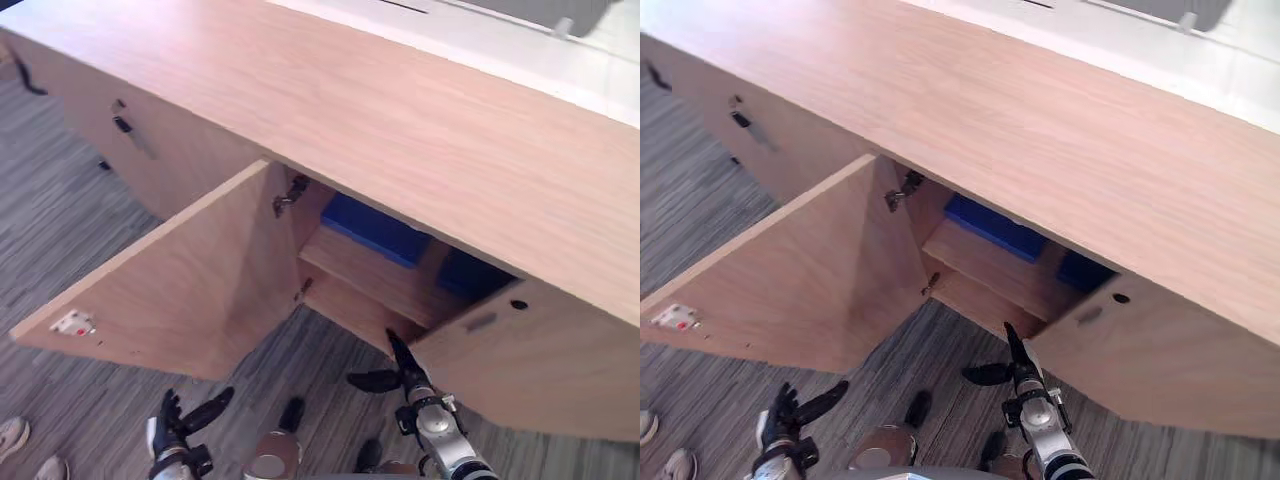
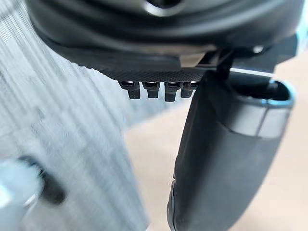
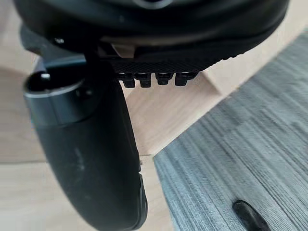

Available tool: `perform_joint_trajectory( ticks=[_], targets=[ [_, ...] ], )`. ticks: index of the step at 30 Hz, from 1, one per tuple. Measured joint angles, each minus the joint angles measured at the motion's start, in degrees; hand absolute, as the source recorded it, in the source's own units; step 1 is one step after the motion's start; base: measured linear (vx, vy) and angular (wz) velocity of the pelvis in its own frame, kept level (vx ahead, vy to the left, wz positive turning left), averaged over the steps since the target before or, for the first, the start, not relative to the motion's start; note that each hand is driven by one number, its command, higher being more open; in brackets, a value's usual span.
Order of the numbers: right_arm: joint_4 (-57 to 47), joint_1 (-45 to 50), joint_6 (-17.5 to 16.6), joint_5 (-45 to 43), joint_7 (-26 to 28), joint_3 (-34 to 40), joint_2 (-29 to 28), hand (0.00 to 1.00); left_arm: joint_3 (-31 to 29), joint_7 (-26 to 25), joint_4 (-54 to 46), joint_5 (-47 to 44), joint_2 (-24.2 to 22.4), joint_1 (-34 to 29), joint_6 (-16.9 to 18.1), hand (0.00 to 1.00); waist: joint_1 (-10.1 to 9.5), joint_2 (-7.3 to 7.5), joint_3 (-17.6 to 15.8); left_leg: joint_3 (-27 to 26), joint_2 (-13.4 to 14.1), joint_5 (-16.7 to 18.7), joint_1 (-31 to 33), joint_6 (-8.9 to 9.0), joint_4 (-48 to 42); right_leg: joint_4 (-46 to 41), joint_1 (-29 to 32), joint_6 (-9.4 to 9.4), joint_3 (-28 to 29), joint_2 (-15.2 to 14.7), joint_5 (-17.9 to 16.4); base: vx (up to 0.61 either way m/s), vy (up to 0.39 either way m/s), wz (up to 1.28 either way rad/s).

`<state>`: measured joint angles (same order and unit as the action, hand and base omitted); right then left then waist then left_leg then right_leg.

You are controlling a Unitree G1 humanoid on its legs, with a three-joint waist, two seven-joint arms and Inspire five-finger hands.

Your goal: Walk over to the cabinet, pick up the folder, carry it to the office cabinet, place the folder inside the office cabinet, then close the office cabinet door

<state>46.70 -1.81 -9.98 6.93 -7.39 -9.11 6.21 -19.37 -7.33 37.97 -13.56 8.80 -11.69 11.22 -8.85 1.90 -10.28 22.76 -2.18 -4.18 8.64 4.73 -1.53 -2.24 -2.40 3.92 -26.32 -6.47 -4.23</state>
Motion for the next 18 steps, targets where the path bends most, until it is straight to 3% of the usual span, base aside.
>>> perform_joint_trajectory(
  ticks=[3,5,7,11,18],
  targets=[
    [0.0,0.32,0.0,-0.7,0.15,-0.17,0.44,1.0,0.0,0.12,-7.38,-0.01,2.79,-0.34,0.54,1.0,-1.27,-0.29,-0.2,3.46,0.0,-1.92,0.07,0.15,2.23,0.07,-0.58,-0.4,-3.28,0.17,-0.33,-0.05,-0.018,0.73],
    [-0.28,1.01,-0.04,-0.88,0.52,-0.44,0.12,1.0,-0.15,0.13,-13.25,-0.01,7.06,-0.47,1.29,1.0,-1.58,-0.64,-0.41,5.67,0.21,-3.28,-0.93,0.35,4.6,-1.38,-1.12,-0.38,-5.31,0.07,-1.68,-0.08,-0.023,0.54],
    [-1.35,2.24,-0.12,-1.1,0.74,-0.46,0.18,1.0,-0.62,0.13,-17.36,0.0,10.13,-0.53,2.06,1.0,-1.56,-1.19,-0.72,5.32,0.41,-2.69,-1.13,0.24,5.95,-3.98,-0.53,0.03,-5.82,-0.69,-4.22,-0.11,-0.028,0.44],
    [-2.39,5.34,-0.12,-1.13,1.29,-0.51,0.43,1.0,-0.9,0.12,-23.13,0.06,15.86,-0.45,3.76,1.0,-1.52,-0.82,-0.23,3.18,1.07,-3.7,-1.17,-0.17,6.79,-8.17,1.07,0.13,-5.08,-1.7,-6.69,-0.04,-0.017,0.15],
    [-2.66,8.19,-0.11,-1.14,1.6,0.02,0.64,1.0,5.43,1.57,-27.64,-0.1,17.81,2.65,4.52,1.0,-0.63,-0.77,1.02,1.94,1.22,-5.15,-1.64,0.06,6.53,-8.01,0.66,-0.27,-4.03,-1.07,-6.27,0.05,-0.044,-0.05]
  ],
)
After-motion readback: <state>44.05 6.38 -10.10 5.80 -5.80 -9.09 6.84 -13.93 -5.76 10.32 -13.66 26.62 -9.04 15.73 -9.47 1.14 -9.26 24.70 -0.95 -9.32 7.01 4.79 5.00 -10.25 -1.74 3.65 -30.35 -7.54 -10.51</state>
